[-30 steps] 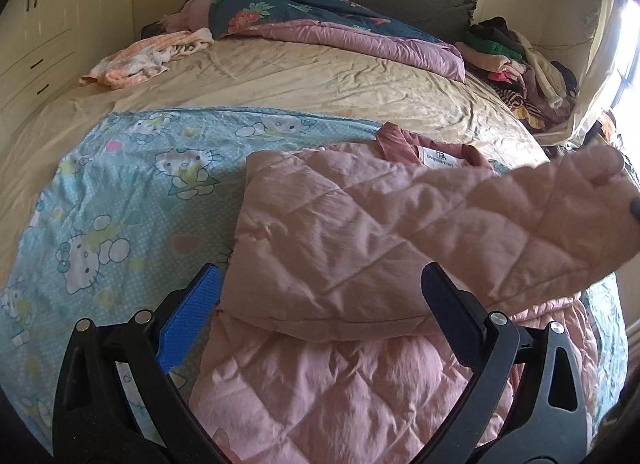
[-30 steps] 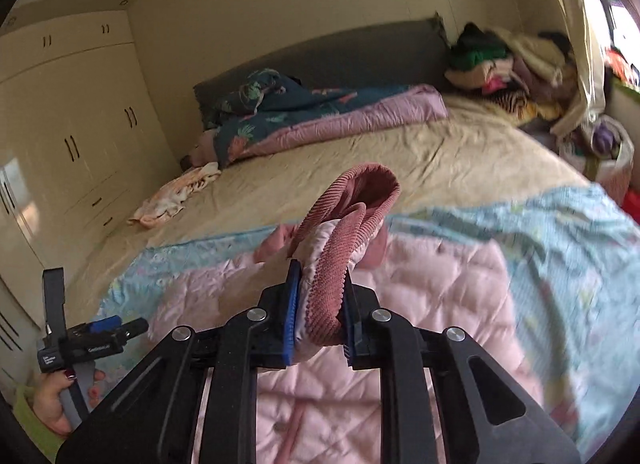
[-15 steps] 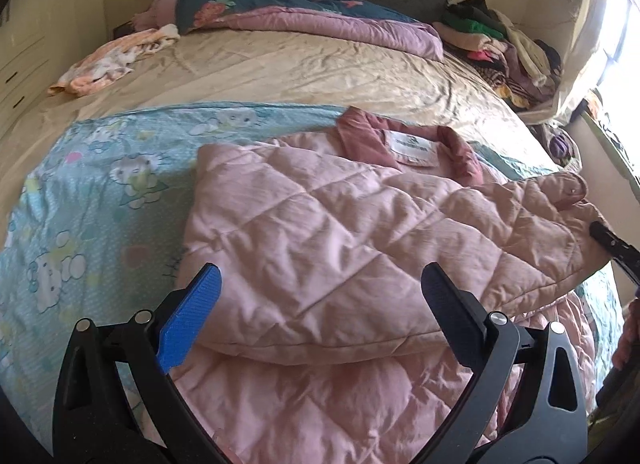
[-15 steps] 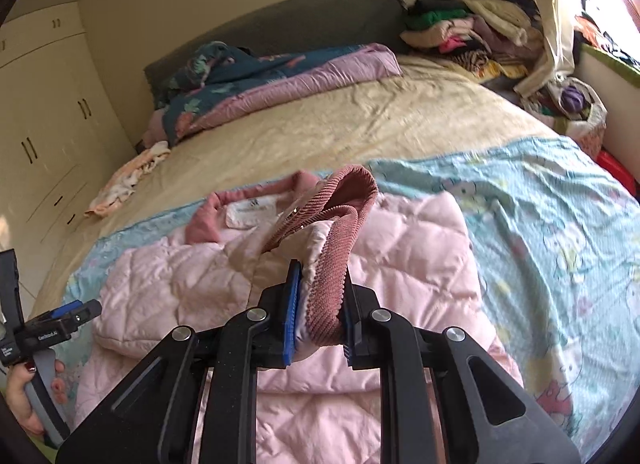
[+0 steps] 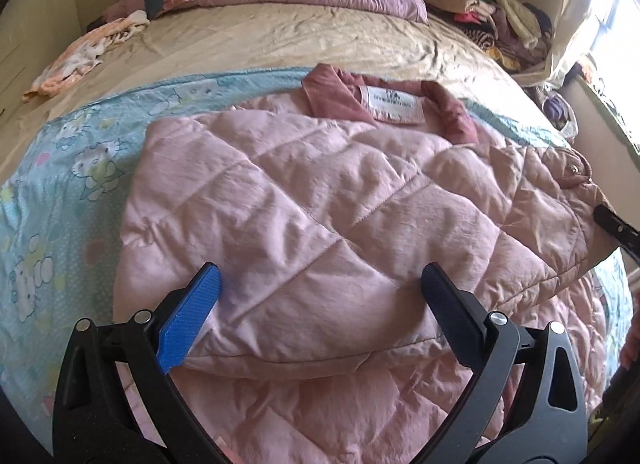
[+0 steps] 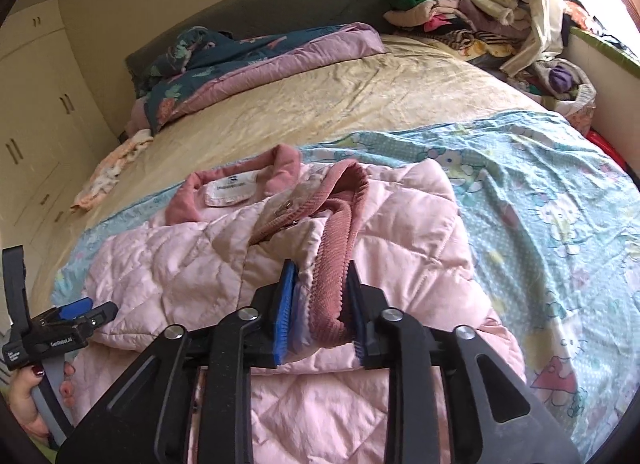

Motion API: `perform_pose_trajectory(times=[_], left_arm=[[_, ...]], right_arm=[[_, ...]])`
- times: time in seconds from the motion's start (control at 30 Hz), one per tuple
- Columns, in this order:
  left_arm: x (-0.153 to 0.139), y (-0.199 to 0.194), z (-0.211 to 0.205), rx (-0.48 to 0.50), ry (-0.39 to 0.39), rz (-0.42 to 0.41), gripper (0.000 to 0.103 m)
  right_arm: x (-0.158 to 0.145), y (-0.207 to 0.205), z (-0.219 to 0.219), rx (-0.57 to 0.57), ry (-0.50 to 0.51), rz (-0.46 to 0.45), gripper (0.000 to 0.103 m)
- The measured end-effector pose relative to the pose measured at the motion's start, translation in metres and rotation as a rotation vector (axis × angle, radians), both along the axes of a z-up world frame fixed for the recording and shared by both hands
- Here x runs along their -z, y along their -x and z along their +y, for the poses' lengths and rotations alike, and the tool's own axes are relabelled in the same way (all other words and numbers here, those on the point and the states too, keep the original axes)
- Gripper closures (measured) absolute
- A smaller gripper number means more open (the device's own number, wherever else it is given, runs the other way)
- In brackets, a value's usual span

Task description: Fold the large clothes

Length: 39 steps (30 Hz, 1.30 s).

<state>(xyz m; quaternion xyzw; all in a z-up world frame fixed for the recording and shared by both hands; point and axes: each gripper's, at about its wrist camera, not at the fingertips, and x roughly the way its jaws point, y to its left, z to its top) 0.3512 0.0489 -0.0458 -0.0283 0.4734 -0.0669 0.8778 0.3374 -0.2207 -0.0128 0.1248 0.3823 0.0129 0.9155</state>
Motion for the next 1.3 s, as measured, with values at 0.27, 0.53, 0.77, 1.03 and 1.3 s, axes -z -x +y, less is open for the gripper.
perform_pose_trajectory(times=[0.27, 0.53, 0.77, 1.03, 1.3], left_arm=[[0.028, -0.009, 0.002, 0.008, 0.0, 0.064, 0.008], [0.036, -0.012, 0.005, -0.001, 0.019, 0.053, 0.008], [0.034, -0.009, 0.007, 0.005, 0.027, 0.039, 0.008], [0.025, 0.003, 0.004, 0.002, 0.022, 0.011, 0.009], [0.007, 0.017, 0.004, 0.006, 0.052, 0.0, 0.009]], right_arm=[[-0.012, 0.003, 0.019, -0.069, 0.051, -0.023, 0.047], [0.005, -0.023, 0.088, -0.29, 0.132, 0.074, 0.039], [0.059, -0.051, 0.111, -0.313, 0.221, 0.239, 0.034], [0.079, -0.054, 0.113, -0.3, 0.226, 0.218, 0.03], [0.076, -0.049, 0.109, -0.291, 0.2, 0.198, 0.03]])
